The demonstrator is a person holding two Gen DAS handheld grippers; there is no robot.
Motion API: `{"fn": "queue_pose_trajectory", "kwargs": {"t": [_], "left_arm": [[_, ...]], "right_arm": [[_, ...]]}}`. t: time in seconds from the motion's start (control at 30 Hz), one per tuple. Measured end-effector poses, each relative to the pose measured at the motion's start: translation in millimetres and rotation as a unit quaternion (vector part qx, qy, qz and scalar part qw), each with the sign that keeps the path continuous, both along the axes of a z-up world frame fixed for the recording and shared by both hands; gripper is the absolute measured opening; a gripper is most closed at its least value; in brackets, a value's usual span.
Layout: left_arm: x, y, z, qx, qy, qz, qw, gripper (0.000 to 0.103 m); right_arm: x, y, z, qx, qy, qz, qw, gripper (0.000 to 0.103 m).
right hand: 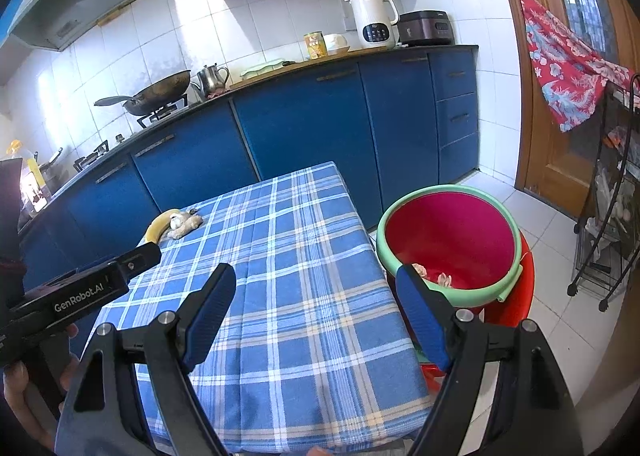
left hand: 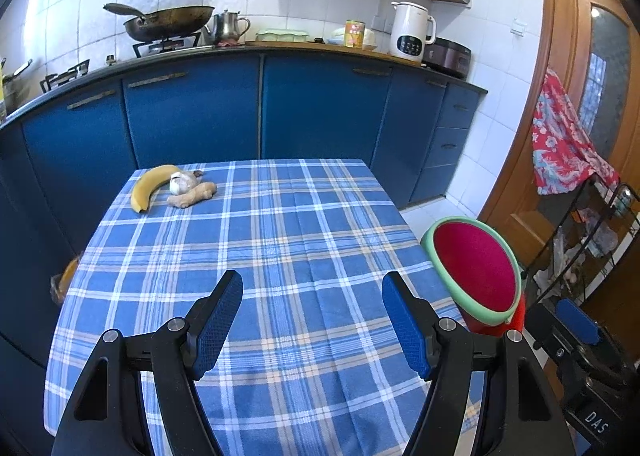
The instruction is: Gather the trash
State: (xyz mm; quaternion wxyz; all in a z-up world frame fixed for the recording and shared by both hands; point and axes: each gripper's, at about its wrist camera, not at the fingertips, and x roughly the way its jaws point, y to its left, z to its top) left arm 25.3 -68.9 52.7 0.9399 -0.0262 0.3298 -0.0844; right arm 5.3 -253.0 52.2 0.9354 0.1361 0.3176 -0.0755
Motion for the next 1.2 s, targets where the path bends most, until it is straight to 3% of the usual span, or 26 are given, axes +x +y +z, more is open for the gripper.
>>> {"fn": "queue_pose_trajectory", "kwargs": {"t": [1.2], "left_arm": [[0.5,1.0,1.5,0.001,0.0,0.007,1.0,0.074]], "right_arm": [[-0.1,-0.7,0.0,0.0,0.0,0.0,1.0,0.082]]}}
